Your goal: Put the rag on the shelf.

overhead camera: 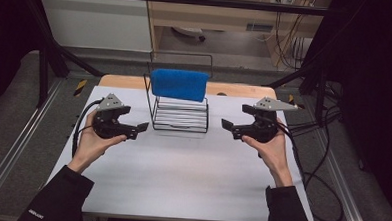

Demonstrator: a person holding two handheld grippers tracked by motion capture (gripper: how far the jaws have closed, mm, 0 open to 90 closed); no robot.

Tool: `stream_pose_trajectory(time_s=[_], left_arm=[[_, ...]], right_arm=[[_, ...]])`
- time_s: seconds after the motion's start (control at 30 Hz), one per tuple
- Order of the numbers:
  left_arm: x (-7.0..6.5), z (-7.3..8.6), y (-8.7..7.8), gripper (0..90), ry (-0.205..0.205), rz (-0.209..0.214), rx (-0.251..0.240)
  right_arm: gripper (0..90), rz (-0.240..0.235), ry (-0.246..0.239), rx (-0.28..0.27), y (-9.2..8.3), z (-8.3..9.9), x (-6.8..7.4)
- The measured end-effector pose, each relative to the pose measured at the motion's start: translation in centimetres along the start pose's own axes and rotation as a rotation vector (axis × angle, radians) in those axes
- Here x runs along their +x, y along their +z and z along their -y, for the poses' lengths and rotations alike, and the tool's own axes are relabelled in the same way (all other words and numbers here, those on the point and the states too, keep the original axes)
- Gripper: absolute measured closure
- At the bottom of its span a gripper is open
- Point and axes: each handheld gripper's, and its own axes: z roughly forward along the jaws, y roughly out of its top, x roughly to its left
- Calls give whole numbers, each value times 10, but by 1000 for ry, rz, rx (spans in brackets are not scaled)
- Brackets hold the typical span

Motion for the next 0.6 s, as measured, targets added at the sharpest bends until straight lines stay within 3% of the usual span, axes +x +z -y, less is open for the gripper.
stream_pose_trajectory(time_s=[0.13,0.37,0.6], left_arm=[[1,14,-2,71,-8,-15,-7],[1,38,-3,65,-47,-3,-1],[-2,64,-1,67,-52,18,7]], right_arm=[[29,-9,19,19,-5,15,-3],[8,-9,47,42,-11,39,-7],[6,-2,55,81,-13,67,-8]])
